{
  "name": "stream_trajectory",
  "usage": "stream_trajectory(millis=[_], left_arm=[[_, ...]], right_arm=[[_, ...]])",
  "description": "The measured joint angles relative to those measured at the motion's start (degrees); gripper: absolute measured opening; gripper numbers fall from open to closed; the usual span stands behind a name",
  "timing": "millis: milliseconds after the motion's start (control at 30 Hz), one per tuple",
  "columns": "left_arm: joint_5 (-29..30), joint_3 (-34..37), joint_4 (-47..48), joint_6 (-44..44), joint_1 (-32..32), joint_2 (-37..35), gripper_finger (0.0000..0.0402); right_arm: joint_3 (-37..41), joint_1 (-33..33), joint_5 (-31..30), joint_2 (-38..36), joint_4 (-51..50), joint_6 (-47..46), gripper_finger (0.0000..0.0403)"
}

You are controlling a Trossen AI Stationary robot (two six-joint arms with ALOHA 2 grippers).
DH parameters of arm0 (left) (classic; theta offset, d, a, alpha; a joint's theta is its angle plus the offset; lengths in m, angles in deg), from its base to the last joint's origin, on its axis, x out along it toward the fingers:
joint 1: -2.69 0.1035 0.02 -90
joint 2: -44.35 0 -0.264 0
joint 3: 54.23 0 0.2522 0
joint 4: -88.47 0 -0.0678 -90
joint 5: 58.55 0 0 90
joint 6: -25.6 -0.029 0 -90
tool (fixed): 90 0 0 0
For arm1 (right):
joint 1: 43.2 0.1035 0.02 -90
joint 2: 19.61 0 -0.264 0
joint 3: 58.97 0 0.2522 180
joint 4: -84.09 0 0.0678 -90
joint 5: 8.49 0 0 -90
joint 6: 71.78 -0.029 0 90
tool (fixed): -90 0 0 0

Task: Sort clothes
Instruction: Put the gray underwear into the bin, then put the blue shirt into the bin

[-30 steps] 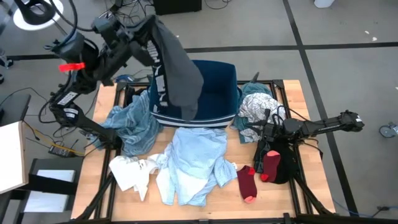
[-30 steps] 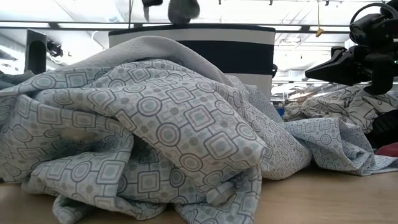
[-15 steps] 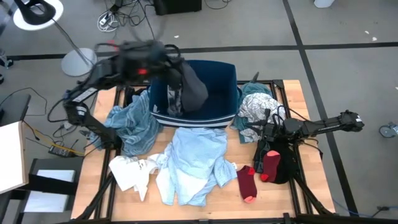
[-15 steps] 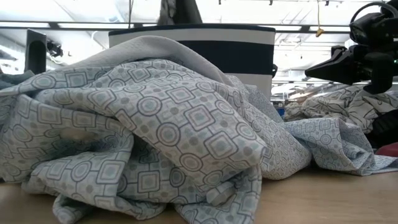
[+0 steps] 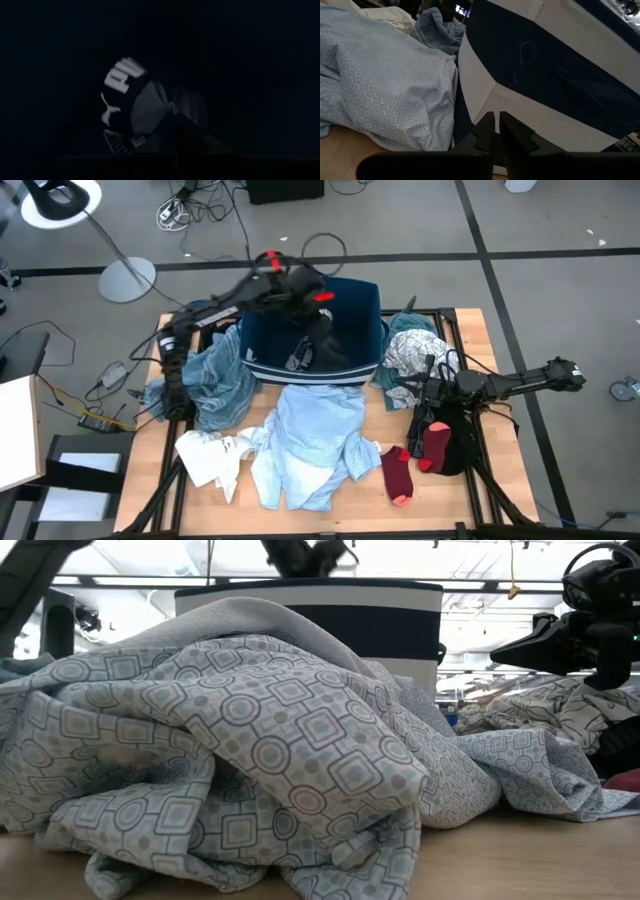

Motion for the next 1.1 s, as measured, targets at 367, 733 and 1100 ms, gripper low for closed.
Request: stream_trajectory(millis=[367, 733, 1100], left_arm=[[-0.1, 0.0, 2.7, -1.9, 0.2, 2.5, 0.0093], [-0.6, 0.0, 4.1, -3.4, -0.4, -1.3, 0.0104], [-1.0, 0.0, 6.8, -4.9, -3.6, -9.1, 0.0104]], right_arm=[[0.0, 0.0, 0.0, 0.0, 0.1, 0.0, 0.0027], [0.0, -0.1, -2.1, 0.0, 0.7, -0.2, 0.0027], [0.0, -0.3, -3.8, 0.0, 0.6, 0.6, 0.0027]])
